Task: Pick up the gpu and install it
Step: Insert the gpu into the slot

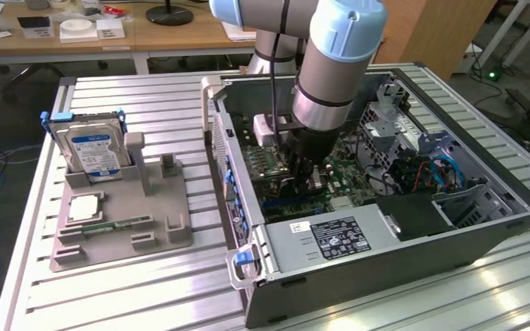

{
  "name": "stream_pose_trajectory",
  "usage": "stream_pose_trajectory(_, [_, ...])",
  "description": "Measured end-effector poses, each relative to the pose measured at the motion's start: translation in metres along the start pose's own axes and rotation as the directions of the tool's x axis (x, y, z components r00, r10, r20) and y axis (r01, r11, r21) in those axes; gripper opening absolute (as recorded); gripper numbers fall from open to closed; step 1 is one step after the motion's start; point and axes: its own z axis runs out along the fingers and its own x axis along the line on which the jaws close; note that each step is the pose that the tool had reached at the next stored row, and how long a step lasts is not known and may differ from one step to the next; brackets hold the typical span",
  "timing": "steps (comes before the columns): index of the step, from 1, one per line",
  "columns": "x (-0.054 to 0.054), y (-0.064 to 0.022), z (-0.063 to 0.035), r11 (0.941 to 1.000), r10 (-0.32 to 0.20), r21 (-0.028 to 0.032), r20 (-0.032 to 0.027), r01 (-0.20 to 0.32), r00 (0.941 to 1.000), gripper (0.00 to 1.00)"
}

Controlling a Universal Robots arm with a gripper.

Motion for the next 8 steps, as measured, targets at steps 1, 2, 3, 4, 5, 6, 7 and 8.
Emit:
stream_pose_trajectory(1, [0.0, 0.0, 0.0002, 1.0, 0.0, 0.0, -0.0001, 0.0, 1.0, 0.27])
stream_pose_trajectory(2, [0.0, 0.0, 0.0006, 1.0, 0.0, -0.0001, -0.0001, 0.0, 1.0, 0.27])
stream_pose_trajectory(3, [0.0, 0.0, 0.0009, 1.0, 0.0, -0.0001, -0.0002, 0.0, 1.0, 0.27])
stream_pose_trajectory(4, [0.0001, 0.0, 0.0012, 1.0, 0.0, -0.0001, -0.0003, 0.0, 1.0, 0.27])
stream_pose_trajectory(5, [0.0001, 0.0, 0.0016, 1.0, 0.0, -0.0001, -0.0003, 0.0, 1.0, 0.27])
stream_pose_trajectory(6, [0.0001, 0.0, 0.0021, 1.0, 0.0, -0.0001, -0.0003, 0.0, 1.0, 0.27])
stream_pose_trajectory(7, [0.0001, 0.0, 0.0025, 1.0, 0.0, -0.0001, -0.0003, 0.0, 1.0, 0.27])
stream_pose_trajectory(8, [0.0001, 0.0, 0.0025, 1.0, 0.0, -0.0001, -0.0003, 0.0, 1.0, 0.27])
